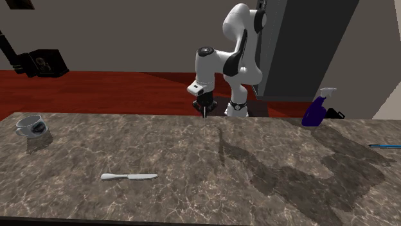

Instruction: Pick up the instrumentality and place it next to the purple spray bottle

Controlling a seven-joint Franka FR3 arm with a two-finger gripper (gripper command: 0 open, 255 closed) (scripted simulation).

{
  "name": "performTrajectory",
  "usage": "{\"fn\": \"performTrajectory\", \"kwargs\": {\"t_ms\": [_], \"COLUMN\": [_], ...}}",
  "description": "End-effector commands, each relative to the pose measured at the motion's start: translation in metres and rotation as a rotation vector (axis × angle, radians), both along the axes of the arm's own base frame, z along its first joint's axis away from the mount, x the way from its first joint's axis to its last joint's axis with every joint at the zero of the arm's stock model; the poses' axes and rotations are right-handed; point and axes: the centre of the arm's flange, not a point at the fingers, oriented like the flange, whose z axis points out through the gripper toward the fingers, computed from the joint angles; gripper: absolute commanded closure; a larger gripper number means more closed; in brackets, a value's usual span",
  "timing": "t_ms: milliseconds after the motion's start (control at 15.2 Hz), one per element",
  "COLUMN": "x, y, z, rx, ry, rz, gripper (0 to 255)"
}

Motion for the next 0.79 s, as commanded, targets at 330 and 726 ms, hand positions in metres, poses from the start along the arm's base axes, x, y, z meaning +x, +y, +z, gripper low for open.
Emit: {"fn": "performTrajectory", "kwargs": {"t_ms": [330,726], "x": [0.0,0.0], "y": [-0.001,-0.001], "z": [0.037,0.069], "rx": [0.0,0.0], "ry": [0.001,0.001], "rz": [0.0,0.0], "gripper": [255,255]}}
